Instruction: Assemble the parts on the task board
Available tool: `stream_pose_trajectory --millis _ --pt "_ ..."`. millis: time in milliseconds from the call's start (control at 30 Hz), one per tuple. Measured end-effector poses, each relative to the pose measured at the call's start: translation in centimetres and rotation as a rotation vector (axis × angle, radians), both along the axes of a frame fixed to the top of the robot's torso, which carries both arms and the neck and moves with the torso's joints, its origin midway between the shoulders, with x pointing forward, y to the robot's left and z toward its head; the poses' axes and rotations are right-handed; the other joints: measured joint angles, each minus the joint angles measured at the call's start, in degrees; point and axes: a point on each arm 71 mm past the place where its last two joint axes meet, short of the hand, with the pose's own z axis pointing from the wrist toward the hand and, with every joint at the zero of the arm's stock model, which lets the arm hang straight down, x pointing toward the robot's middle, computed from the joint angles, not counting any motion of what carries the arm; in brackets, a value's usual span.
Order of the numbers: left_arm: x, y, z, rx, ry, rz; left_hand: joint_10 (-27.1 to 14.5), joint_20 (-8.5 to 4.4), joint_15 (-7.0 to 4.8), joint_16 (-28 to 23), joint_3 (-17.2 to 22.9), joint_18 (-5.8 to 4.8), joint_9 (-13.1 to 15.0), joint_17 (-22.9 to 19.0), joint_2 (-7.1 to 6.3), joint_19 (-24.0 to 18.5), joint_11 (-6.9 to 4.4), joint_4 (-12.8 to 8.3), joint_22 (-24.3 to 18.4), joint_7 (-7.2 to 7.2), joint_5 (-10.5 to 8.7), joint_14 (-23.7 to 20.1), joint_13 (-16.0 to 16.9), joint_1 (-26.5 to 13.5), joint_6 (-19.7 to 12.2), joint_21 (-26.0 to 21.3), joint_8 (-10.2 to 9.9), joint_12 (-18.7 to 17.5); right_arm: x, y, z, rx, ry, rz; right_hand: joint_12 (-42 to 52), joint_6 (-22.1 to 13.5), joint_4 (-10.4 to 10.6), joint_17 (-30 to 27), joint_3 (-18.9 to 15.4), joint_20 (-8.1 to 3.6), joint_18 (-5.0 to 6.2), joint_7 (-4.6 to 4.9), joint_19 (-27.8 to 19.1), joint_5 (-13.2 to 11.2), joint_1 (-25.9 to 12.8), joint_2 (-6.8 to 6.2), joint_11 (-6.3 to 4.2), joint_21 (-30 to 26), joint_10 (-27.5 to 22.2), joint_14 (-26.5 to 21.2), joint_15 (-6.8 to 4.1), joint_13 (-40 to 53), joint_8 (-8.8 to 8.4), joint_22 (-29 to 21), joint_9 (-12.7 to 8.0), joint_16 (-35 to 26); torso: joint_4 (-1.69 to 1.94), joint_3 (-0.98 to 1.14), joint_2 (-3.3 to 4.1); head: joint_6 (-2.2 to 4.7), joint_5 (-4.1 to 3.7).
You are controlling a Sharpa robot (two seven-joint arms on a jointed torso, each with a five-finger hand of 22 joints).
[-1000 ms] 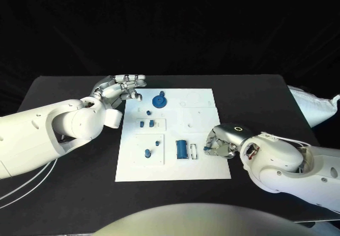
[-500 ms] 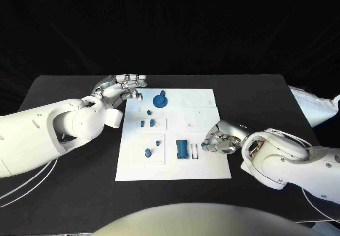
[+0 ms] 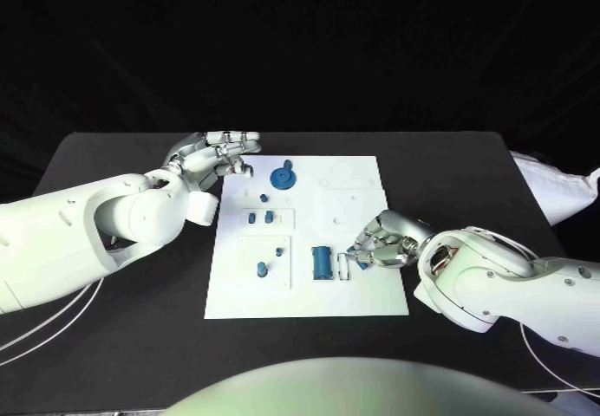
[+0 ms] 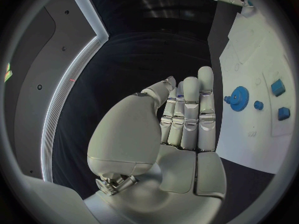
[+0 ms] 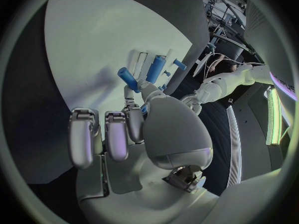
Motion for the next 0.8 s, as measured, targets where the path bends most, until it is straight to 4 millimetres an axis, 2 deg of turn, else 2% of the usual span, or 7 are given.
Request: stream_pose_trajectory --millis 200,267,333,600,667,800 --pt "0.0 0.0 0.0 0.0 0.001 -0.003 0.0 0.0 0.0 0.0 0.0 0.0 0.0 0.0 0.0 0.0 0.0 0.0 0.0 0.0 0.0 0.0 0.0 0.0 0.0 0.0 0.0 0.0 0.1 0.8 -0.3 0.0 0.039 0.001 0.83 0.54 1.13 0.04 1.14 0.0 0.0 -0.01 0.0 0.15 -2.75 -0.36 -0.11 0.68 0.1 0.0 0.0 -5.64 0.28 0.03 0.44 0.46 -0.03 0.01 0.03 0.0 0.05" --pt "0.0 -0.1 0.0 0.0 0.002 -0.004 0.0 0.0 0.0 0.0 0.0 0.0 0.0 0.0 0.0 0.0 0.0 0.0 0.0 0.0 0.0 0.0 0.0 0.0 0.0 0.0 0.0 0.0 0.0 1.2 -0.4 -0.001 0.048 0.01 1.19 0.73 1.26 0.04 1.27 0.0 0.0 0.13 0.0 0.15 -2.93 -0.42 -0.33 0.68 0.09 0.0 0.0 -6.44 0.45 0.04 1.13 0.46 -0.04 0.03 0.03 0.0 0.09" --pt "0.0 -0.1 0.0 0.0 0.003 -0.006 0.0 0.0 0.0 0.0 0.0 0.0 0.0 0.0 0.0 0.0 0.0 0.0 0.0 0.0 0.0 0.0 0.0 0.0 0.0 0.0 0.0 0.0 0.1 1.4 -0.4 -0.002 0.053 0.014 1.18 1.23 1.28 0.04 1.29 0.0 0.0 -0.17 0.0 0.15 -3.12 -0.6 -0.51 0.68 0.1 0.01 0.0 -6.79 0.63 0.04 1.03 0.46 -0.06 0.03 0.03 0.0 0.11" --pt "0.0 -0.3 -0.1 0.001 0.007 -0.017 -0.2 0.0 0.01 0.0 -0.16 0.0 0.0 -0.06 0.0 0.0 -0.21 -0.16 0.0 0.0 0.0 -0.01 -0.01 0.0 0.0 0.0 0.0 0.0 0.5 1.6 -0.5 -0.002 0.067 0.008 1.15 1.72 1.19 0.03 1.82 0.0 0.0 -0.28 0.0 0.34 -3.42 -0.9 -0.51 0.68 0.1 -0.15 -0.16 -6.58 1.17 0.04 0.89 0.46 -0.07 0.07 -0.03 0.05 0.16" --pt "0.0 -0.3 -0.1 0.002 0.008 -0.019 -0.2 0.0 0.01 0.0 -0.16 0.0 0.0 -0.06 0.0 0.0 -0.21 -0.16 0.0 0.0 0.0 -0.01 -0.01 0.0 0.0 0.0 0.0 0.01 0.4 1.6 -0.7 -0.004 0.076 0.006 1.17 1.74 1.2 0.03 1.82 0.0 0.0 -0.3 0.0 0.6 -3.41 -0.9 -0.51 0.68 0.1 -0.22 -0.23 -6.43 0.59 0.04 0.23 0.46 -0.07 0.09 -0.03 0.08 0.19" --pt "0.0 -0.4 -0.1 0.004 0.009 -0.024 -0.2 0.0 0.01 0.0 -0.16 0.0 0.0 -0.06 0.0 0.0 -0.21 -0.16 0.0 0.0 0.0 -0.01 -0.01 0.0 0.0 0.0 0.0 0.22 0.3 1.7 -1.0 -0.007 0.096 0.009 1.94 1.74 1.06 0.03 1.98 -0.13 0.0 -0.3 -0.13 0.69 -3.72 -1.21 -0.73 0.68 0.28 0.0 -0.46 -6.59 1.08 0.03 1.1 0.46 -0.07 0.1 -0.03 0.15 0.2"
